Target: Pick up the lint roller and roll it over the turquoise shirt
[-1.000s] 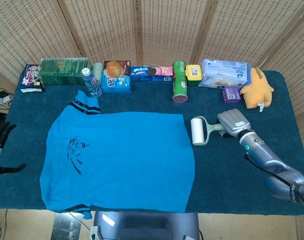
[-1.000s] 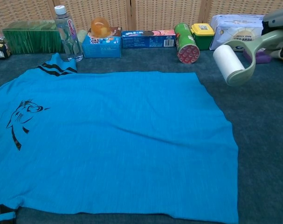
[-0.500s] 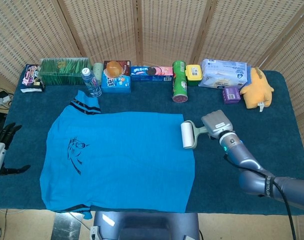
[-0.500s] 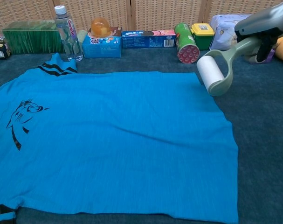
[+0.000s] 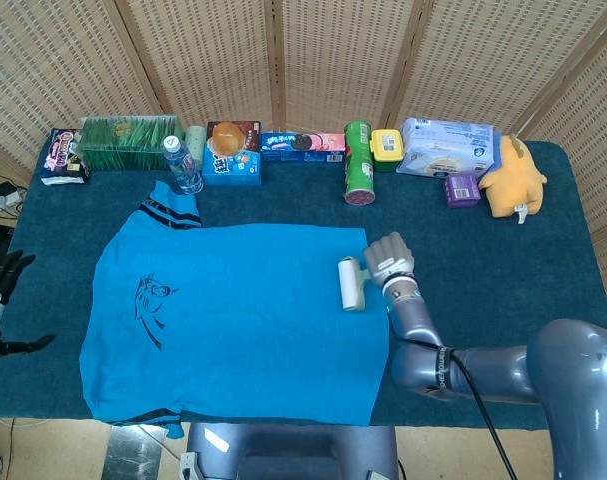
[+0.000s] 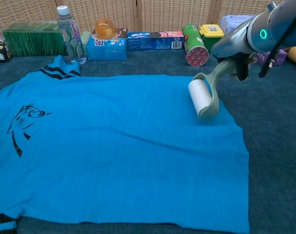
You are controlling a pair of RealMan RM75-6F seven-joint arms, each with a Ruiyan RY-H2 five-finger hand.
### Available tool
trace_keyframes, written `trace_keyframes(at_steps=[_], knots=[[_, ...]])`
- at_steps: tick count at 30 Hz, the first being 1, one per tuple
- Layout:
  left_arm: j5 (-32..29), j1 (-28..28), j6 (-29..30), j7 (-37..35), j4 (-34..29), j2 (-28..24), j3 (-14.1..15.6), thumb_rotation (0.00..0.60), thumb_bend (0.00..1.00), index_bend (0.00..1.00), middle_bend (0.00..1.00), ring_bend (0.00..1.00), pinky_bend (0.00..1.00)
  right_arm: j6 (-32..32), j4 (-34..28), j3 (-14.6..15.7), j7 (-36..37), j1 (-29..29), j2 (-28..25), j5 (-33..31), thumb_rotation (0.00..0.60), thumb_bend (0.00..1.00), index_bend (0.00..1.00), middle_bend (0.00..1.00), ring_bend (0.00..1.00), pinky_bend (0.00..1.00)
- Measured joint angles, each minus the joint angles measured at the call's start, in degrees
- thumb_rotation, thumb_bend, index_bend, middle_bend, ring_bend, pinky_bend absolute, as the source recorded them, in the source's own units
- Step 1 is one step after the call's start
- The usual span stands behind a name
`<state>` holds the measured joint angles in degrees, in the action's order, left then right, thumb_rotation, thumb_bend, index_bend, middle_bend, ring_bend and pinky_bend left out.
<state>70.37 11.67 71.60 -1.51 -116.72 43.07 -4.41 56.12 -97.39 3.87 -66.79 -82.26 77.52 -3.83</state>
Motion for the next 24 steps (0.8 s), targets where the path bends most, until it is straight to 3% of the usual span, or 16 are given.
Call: trace_keyframes(at_steps=[13, 24], knots=[[0.1, -0.7, -0.1, -0.7, 0.8, 0.8, 0.6, 0.6, 0.08, 0.0, 0.0, 0.0, 0.02, 1.8, 2.4, -0.5, -5.2, -1.5, 4.1, -6.3, 0.6, 1.0, 0.9, 0.85, 0.81, 1.0], [0.0, -0.7, -0.2, -0.1, 0.5, 1.4, 0.7, 0.6, 0.08, 0.0, 0.0, 0.0, 0.02, 5.2, 3.3, -3.7, -9.4, -2.8, 7.1, -10.0, 0.6, 1.0, 0.9, 0.85, 0.81, 1.0]])
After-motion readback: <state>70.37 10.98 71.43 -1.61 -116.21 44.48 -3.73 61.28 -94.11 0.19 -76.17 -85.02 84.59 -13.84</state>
